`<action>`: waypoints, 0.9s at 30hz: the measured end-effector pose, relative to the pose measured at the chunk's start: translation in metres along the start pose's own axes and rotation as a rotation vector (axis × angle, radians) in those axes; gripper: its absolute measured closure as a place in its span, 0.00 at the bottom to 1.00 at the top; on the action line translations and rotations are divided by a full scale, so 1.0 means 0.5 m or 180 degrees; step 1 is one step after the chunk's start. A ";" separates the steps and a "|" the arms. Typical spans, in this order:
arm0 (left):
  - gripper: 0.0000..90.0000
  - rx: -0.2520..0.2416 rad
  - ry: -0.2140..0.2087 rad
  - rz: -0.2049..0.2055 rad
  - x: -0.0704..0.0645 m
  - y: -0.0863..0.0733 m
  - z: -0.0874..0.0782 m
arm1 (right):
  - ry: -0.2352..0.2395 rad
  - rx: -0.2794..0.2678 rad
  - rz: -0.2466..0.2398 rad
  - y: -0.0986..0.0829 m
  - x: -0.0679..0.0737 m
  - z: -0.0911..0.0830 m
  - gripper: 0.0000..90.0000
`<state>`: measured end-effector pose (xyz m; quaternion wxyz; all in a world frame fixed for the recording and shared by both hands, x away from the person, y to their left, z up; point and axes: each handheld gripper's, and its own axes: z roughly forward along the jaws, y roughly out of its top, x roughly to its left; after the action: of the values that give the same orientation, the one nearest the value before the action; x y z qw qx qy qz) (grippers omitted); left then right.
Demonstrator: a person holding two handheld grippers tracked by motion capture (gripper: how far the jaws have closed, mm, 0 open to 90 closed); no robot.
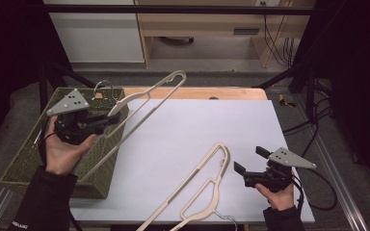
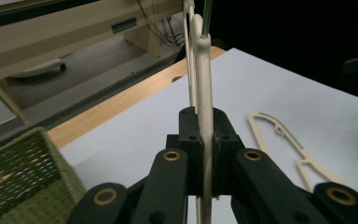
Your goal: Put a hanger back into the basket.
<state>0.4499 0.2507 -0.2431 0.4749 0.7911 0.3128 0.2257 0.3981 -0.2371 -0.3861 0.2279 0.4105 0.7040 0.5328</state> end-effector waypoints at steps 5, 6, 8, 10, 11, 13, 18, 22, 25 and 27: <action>0.95 0.0028 0.0135 0.0040 0.067 -0.004 -0.024 | 0.0008 0.0022 -0.0025 -0.001 0.001 0.002 0.05; 0.95 0.0036 0.0173 0.0064 0.080 -0.006 -0.028 | 0.0002 0.0022 -0.0022 -0.001 0.001 0.002 0.05; 0.95 0.0058 0.0229 0.0062 0.103 -0.014 -0.038 | -0.0002 0.0024 -0.0025 -0.001 0.002 0.004 0.05; 0.95 0.0097 0.0299 0.0093 0.124 -0.023 -0.049 | 0.0003 0.0027 -0.0023 -0.001 0.002 0.005 0.05; 0.95 0.0116 0.0312 0.0065 0.134 -0.028 -0.052 | 0.0005 0.0039 -0.0022 -0.001 0.003 0.005 0.05; 0.95 0.0187 0.0352 0.0063 0.152 -0.039 -0.057 | 0.0017 0.0035 -0.0023 -0.002 0.004 0.007 0.05; 0.95 0.0250 0.0402 0.0005 0.191 -0.074 -0.062 | 0.0018 0.0055 -0.0037 -0.002 0.005 0.009 0.05; 0.95 0.0312 0.0442 0.0021 0.207 -0.093 -0.062 | 0.0019 0.0056 -0.0039 -0.002 0.004 0.009 0.05; 0.95 0.0382 0.0525 0.0054 0.222 -0.112 -0.062 | 0.0021 0.0061 -0.0032 -0.003 0.006 0.009 0.05; 0.95 0.0392 0.0542 0.0041 0.234 -0.124 -0.065 | 0.0029 0.0061 -0.0034 -0.003 0.006 0.010 0.05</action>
<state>0.4935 0.3756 -0.2771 0.3956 0.7987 0.3602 0.2755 0.3996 -0.2318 -0.3887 0.2235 0.4065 0.7123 0.5266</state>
